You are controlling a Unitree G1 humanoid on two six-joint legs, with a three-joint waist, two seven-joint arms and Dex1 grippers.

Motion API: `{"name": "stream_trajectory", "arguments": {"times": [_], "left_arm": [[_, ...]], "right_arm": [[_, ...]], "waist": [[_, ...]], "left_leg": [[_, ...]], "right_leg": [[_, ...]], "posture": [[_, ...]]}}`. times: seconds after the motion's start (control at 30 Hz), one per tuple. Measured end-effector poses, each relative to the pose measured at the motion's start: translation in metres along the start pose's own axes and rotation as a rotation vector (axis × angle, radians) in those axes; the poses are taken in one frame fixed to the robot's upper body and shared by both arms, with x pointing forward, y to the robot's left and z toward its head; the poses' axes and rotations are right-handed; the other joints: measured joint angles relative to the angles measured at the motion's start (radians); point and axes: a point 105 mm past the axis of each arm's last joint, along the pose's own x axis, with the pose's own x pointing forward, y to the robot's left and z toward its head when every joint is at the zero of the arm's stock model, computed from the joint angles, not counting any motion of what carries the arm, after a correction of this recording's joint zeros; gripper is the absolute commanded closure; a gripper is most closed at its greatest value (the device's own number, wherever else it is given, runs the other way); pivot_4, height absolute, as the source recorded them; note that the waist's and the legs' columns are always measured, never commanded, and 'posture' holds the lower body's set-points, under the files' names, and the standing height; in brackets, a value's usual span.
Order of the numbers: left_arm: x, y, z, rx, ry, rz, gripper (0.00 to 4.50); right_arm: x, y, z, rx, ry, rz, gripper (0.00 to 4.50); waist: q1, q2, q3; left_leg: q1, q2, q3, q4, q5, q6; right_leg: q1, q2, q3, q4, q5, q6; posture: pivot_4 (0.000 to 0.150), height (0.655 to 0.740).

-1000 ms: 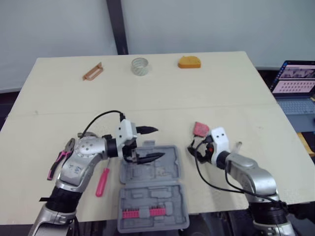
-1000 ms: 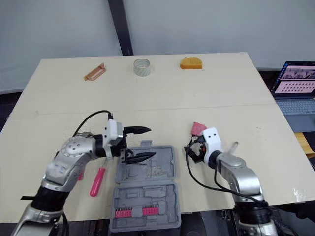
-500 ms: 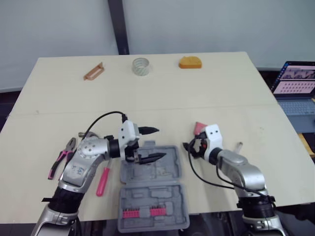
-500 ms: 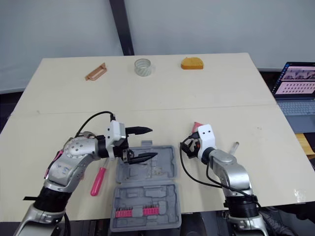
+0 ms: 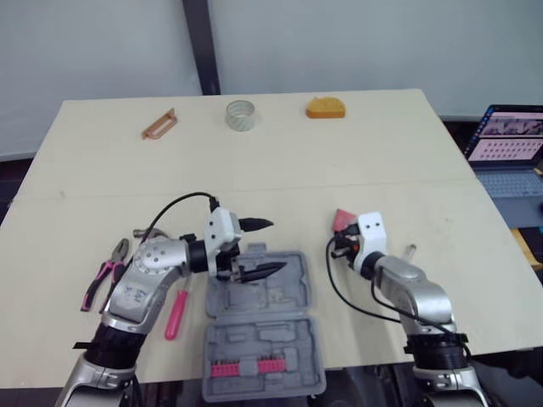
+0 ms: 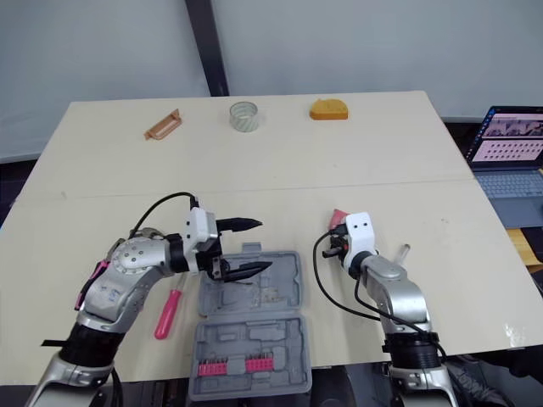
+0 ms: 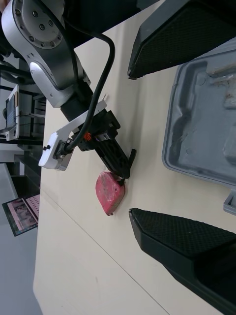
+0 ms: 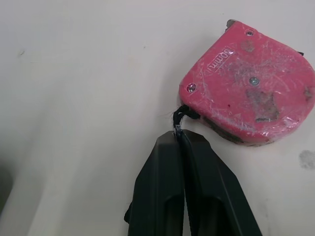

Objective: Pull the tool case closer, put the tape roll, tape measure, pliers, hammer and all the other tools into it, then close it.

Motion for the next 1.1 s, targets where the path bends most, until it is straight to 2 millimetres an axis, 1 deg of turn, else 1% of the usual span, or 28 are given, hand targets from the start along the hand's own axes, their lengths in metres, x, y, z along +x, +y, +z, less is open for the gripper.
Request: {"name": "stream_trajectory", "arguments": {"times": [0.13, 0.2, 0.33, 0.43, 0.57, 0.67, 0.77, 0.9, 1.1], "left_arm": [[0.000, 0.000, 0.000, 0.004, -0.002, -0.002, 0.00], [0.000, -0.001, 0.001, 0.010, -0.003, -0.009, 0.00], [-0.006, -0.003, -0.003, 0.039, 0.030, -0.032, 0.00], [-0.008, -0.007, -0.006, 0.046, 0.039, -0.052, 0.00], [-0.016, -0.010, -0.013, 0.077, 0.087, -0.087, 0.00], [-0.021, -0.012, -0.024, 0.061, 0.121, -0.101, 0.00], [-0.025, -0.015, -0.026, 0.077, 0.144, -0.135, 0.00], [-0.029, -0.023, -0.033, 0.082, 0.177, -0.185, 0.00], [-0.032, -0.032, -0.038, 0.066, 0.192, -0.226, 0.00]], "right_arm": [[-0.001, 0.000, -0.001, -0.001, -0.003, -0.001, 4.44], [-0.004, -0.002, -0.003, -0.009, -0.001, -0.003, 4.44], [-0.019, -0.005, -0.012, -0.044, 0.018, 0.014, 4.44], [-0.032, -0.008, -0.022, -0.065, 0.054, 0.033, 4.44], [-0.055, -0.008, -0.036, -0.091, 0.107, 0.063, 4.44], [-0.070, -0.004, -0.046, -0.095, 0.145, 0.083, 4.44], [-0.085, 0.003, -0.056, -0.109, 0.185, 0.108, 4.44], [-0.107, 0.019, -0.074, -0.118, 0.239, 0.160, 4.44], [-0.128, 0.027, -0.090, -0.121, 0.289, 0.185, 4.44]], "waist": [[0.000, 0.000, 0.000], [0.001, 0.000, 0.000], [0.005, 0.000, 0.000], [0.008, 0.000, 0.000], [0.013, 0.000, 0.000], [0.027, -0.001, -0.001], [0.035, -0.001, -0.001], [0.043, -0.002, -0.001], [0.055, -0.005, -0.004]], "left_leg": [[0.000, 0.000, 0.000, 0.000, 0.000, 0.000], [0.000, 0.000, 0.000, 0.000, 0.000, 0.000], [0.000, 0.000, 0.000, 0.000, 0.000, 0.000], [0.000, 0.000, 0.000, 0.000, 0.000, 0.000], [0.000, 0.000, 0.000, 0.000, 0.000, 0.000], [0.000, 0.000, 0.000, 0.001, 0.000, 0.000], [0.000, 0.000, 0.000, 0.001, 0.000, 0.000], [0.000, 0.000, 0.000, 0.000, 0.000, 0.000], [0.001, 0.000, 0.000, 0.001, 0.000, 0.000]], "right_leg": [[0.000, 0.000, 0.000, 0.000, 0.000, 0.000], [0.000, 0.000, 0.000, 0.000, 0.000, 0.000], [0.001, 0.000, 0.000, -0.001, 0.000, 0.000], [0.001, 0.000, 0.000, -0.001, 0.000, 0.000], [0.001, 0.000, 0.000, -0.001, 0.000, 0.000], [0.001, 0.000, 0.000, -0.002, 0.000, 0.000], [0.001, 0.000, 0.000, -0.002, 0.000, 0.000], [0.001, 0.000, 0.000, -0.002, 0.000, 0.000], [0.003, 0.000, 0.000, -0.003, 0.000, 0.000]], "posture": [[0.150, 0.7400], [0.150, 0.7400], [0.150, 0.7400], [0.150, 0.7400], [0.150, 0.7400], [0.150, 0.7400], [0.150, 0.7400], [0.150, 0.7400], [0.150, 0.7400]]}}
